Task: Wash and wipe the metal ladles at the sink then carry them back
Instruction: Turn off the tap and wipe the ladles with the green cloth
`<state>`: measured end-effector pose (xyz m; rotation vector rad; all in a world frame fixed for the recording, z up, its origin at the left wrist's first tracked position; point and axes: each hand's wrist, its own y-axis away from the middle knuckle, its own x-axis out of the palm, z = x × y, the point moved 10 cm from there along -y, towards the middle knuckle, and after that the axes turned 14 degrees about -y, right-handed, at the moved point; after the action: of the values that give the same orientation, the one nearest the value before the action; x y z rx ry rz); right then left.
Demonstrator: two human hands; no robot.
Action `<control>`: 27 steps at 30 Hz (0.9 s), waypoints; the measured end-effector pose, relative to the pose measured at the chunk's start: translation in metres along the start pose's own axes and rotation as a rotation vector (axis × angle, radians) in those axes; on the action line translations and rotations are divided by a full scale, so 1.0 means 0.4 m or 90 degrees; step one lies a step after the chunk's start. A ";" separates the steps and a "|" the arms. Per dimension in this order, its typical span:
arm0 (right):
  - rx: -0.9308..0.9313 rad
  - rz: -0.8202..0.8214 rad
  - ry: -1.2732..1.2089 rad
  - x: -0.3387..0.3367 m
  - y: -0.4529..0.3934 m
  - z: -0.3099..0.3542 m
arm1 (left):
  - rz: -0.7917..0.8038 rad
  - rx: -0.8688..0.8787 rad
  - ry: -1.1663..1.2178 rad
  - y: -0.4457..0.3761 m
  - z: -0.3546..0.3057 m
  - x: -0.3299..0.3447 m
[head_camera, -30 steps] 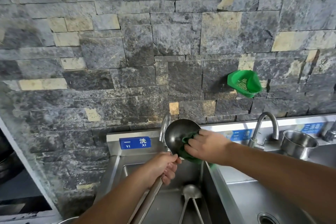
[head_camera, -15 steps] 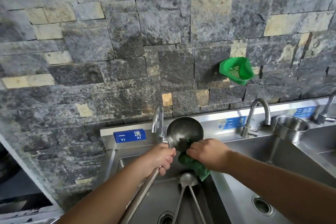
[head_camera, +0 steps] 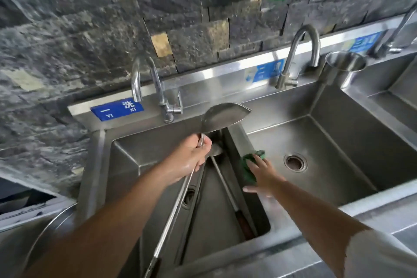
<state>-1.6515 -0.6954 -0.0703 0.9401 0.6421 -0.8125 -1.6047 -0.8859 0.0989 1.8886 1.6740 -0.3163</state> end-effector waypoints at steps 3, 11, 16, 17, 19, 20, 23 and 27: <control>0.007 -0.013 0.012 0.058 -0.048 -0.035 | 0.031 0.030 -0.040 -0.032 0.018 0.039; -0.030 0.061 0.069 0.028 -0.083 0.001 | 0.066 0.014 -0.150 -0.102 0.004 0.085; -0.008 -0.145 -0.269 -0.058 0.093 0.021 | 0.098 0.026 -0.185 -0.156 -0.086 0.180; 0.009 -0.111 -0.380 -0.044 0.129 0.035 | 0.108 0.025 -0.177 -0.169 -0.104 0.208; 0.022 0.006 -0.679 -0.009 0.209 0.084 | 0.131 0.013 -0.164 -0.196 -0.147 0.281; 0.006 0.037 -0.810 -0.006 0.236 0.111 | 0.141 0.001 -0.155 -0.210 -0.166 0.318; -0.011 -0.029 -0.920 -0.052 0.275 0.113 | 0.188 -0.027 -0.107 -0.244 -0.227 0.430; 0.118 -0.366 -0.773 -0.167 0.323 -0.039 | 0.228 -0.097 -0.057 -0.268 -0.267 0.533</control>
<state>-1.5829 -0.6158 0.0315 0.2624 -0.2678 -1.7504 -1.6910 -0.6463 0.0403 1.9797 1.2357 -0.1211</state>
